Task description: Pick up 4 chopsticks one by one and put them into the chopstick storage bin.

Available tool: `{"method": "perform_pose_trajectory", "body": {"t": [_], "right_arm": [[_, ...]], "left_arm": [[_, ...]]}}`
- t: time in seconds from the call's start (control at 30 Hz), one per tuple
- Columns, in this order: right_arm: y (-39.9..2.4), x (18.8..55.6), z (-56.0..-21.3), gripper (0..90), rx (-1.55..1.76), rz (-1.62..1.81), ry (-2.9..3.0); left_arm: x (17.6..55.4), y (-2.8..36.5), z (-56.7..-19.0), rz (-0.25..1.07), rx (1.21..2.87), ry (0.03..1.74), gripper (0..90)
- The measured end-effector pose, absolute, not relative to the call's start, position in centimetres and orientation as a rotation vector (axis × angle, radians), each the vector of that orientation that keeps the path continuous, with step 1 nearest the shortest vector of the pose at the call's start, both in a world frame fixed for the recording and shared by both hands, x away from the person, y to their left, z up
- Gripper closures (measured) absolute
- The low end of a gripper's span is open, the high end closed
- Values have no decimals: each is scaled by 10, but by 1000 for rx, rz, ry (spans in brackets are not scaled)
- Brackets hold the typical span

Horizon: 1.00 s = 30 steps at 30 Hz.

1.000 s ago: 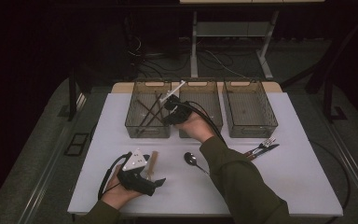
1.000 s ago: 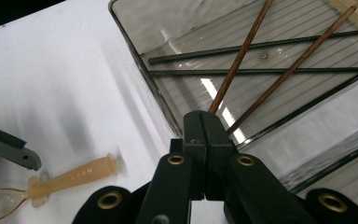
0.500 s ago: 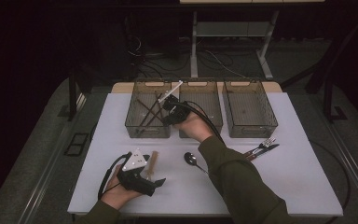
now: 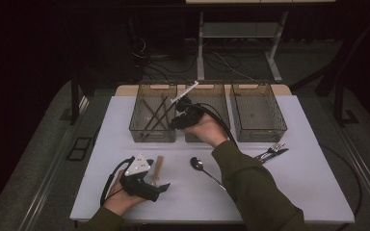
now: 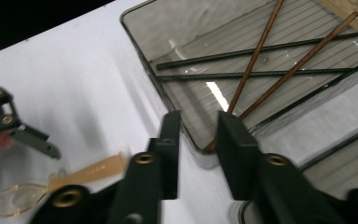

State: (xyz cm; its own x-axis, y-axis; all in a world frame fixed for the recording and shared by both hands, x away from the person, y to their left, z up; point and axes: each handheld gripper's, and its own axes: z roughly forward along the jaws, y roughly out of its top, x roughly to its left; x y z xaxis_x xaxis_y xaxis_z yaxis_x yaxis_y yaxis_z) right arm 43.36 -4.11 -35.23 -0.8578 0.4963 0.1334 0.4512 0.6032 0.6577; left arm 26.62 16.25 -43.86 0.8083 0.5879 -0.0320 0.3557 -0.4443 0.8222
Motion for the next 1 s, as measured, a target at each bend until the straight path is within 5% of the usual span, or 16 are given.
{"method": "perform_pose_trajectory", "body": {"t": [0.23, 0.37, 1.0], "right_arm": [[-68, 415, -349, 387, 854, 1227, 2687], [-88, 401, -349, 307, 838, 1228, 2637], [-179, 351, -369, 167, 895, 1315, 2497]], "left_arm": [[265, 161, -439, 316, 2078, 713, 0], [265, 161, -439, 319, 2079, 721, 0], [267, 163, -438, 331, 2099, 723, 0]]}}
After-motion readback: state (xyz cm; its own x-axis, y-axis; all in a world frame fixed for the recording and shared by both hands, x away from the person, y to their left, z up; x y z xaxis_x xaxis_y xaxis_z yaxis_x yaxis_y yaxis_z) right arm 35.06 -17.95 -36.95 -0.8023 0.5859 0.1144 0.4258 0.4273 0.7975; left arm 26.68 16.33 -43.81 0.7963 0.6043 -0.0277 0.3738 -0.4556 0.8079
